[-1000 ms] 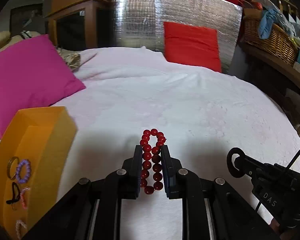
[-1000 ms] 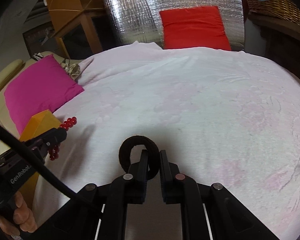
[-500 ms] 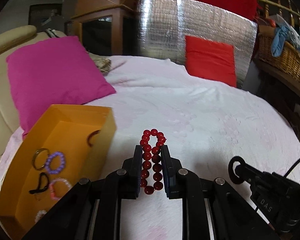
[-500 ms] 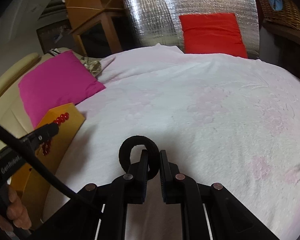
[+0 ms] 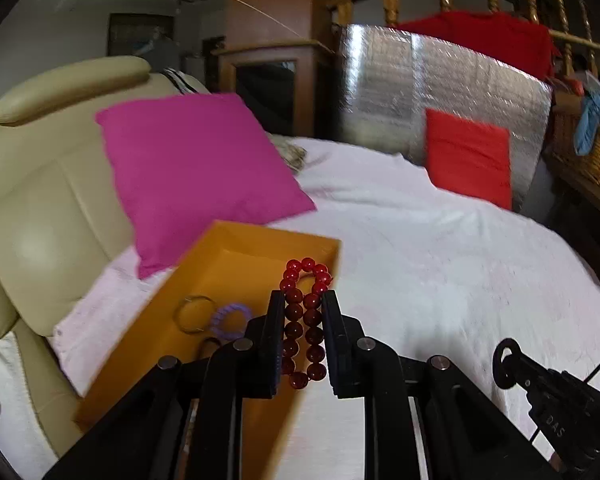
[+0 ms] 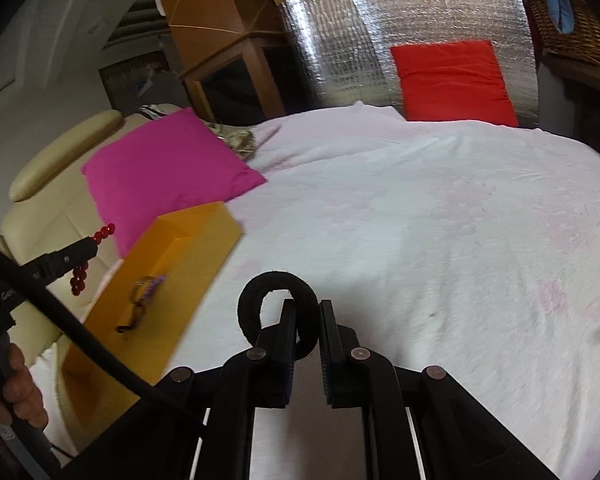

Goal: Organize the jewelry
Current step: 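Carry the red bracelet with the left tool while the right tool carries the hair tie to the box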

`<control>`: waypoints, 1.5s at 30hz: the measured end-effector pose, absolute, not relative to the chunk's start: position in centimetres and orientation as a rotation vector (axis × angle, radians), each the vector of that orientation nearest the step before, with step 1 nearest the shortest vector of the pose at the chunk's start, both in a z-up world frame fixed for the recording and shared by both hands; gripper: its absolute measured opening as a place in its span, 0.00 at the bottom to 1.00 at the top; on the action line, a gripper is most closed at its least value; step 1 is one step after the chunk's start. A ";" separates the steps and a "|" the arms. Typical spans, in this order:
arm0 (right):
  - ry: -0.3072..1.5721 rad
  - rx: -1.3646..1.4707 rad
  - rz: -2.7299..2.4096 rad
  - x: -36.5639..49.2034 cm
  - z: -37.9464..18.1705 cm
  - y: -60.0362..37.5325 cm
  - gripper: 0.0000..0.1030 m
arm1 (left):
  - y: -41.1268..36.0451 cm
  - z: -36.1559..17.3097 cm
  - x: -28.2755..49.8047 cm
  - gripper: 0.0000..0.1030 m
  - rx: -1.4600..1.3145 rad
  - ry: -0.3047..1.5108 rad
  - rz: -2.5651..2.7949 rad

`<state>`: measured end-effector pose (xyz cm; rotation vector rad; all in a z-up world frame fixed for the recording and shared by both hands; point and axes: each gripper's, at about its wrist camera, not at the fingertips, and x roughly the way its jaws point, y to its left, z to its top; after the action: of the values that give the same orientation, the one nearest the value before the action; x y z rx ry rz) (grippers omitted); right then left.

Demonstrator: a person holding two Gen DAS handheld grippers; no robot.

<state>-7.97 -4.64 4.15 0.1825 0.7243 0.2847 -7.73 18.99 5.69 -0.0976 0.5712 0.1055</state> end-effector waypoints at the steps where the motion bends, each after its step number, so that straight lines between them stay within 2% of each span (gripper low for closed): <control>1: 0.720 0.178 0.295 -8.3 4.6 -4.0 0.11 | 19.6 6.1 -8.2 0.18 -0.102 0.564 0.113; 11: 0.665 0.107 0.451 -10.3 10.8 4.5 0.11 | 24.9 9.3 -12.1 0.18 -0.124 0.505 0.213; 20: 0.665 0.067 0.557 -11.4 13.2 10.5 0.11 | 29.6 10.0 -14.9 0.18 -0.118 0.482 0.305; 30: 0.696 0.027 0.607 -11.4 12.7 13.7 0.11 | 33.1 7.6 -15.3 0.18 -0.137 0.532 0.355; 45: 0.768 0.025 0.609 -8.8 10.1 15.4 0.11 | 34.3 4.2 -13.8 0.18 -0.135 0.614 0.368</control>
<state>-8.77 15.44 10.05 0.0249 0.7676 0.6088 -13.79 34.34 4.23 -0.1345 0.6144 0.3682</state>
